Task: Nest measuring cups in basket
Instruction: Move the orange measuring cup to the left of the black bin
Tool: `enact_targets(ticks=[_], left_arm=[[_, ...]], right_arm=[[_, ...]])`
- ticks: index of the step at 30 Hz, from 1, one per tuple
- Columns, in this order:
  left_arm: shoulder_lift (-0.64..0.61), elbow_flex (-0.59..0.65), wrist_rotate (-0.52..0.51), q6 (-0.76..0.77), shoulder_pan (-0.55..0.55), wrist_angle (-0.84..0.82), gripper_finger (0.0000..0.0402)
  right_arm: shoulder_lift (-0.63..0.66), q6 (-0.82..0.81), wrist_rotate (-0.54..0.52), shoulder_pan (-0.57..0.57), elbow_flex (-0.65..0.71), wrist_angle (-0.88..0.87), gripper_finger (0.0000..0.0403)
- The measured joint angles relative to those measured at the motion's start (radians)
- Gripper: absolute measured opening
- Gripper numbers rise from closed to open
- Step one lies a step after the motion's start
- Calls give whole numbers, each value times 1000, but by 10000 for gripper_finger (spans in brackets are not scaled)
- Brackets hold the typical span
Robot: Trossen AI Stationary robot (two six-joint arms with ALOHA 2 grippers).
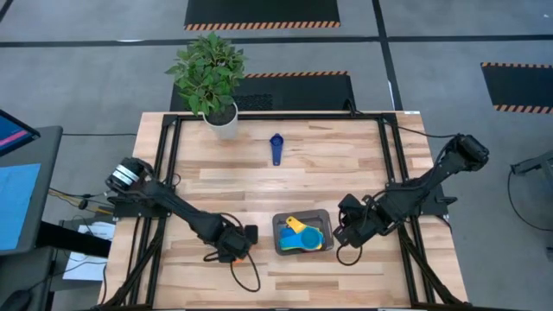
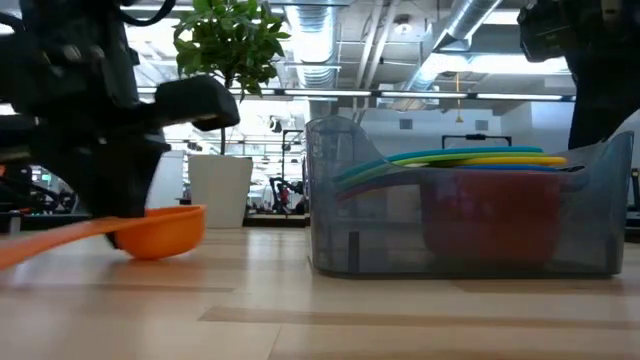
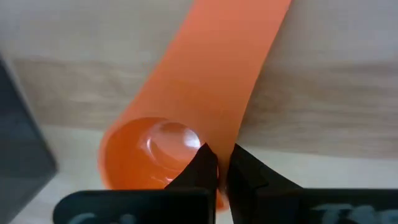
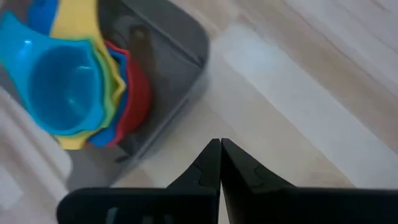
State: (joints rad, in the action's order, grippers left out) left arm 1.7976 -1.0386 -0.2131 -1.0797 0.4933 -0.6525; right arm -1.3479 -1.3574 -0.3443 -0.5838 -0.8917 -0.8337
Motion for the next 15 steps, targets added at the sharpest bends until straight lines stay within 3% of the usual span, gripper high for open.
enact_targets(ticks=[8,15], left_arm=[[16,-33,-5,47,8,-10,10],[17,-51,-131,71,36,-8,48]], right_arm=[[0,1,2,2,0,27,17],[0,9,2,2,0,26,25]])
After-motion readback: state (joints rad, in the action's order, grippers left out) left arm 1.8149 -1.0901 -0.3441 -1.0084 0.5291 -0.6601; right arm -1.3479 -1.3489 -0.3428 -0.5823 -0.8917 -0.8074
